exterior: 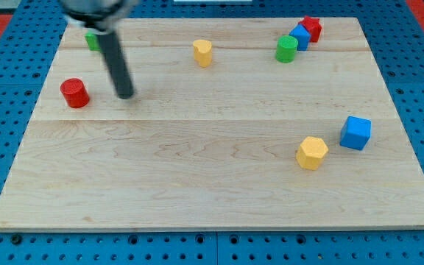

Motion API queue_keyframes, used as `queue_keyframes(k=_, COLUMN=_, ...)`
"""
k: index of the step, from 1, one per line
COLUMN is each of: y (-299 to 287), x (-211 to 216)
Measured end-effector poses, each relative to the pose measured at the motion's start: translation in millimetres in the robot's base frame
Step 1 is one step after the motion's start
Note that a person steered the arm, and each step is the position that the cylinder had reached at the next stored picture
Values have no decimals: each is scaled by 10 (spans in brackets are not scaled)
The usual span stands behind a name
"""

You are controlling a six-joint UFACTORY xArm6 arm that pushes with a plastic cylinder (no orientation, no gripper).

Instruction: Place your arm at the right of the blue cube

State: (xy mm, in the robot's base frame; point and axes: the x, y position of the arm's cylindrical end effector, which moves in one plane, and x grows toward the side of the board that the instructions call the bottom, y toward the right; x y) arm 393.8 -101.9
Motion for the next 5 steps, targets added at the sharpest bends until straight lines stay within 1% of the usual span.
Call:
queue_keyframes(k=2, y=2416, x=124)
queue_keyframes(k=3, y=3506, x=419)
queue_keyframes(k=4, y=4025, x=973)
queue_keyframes(k=5, y=3498, x=976)
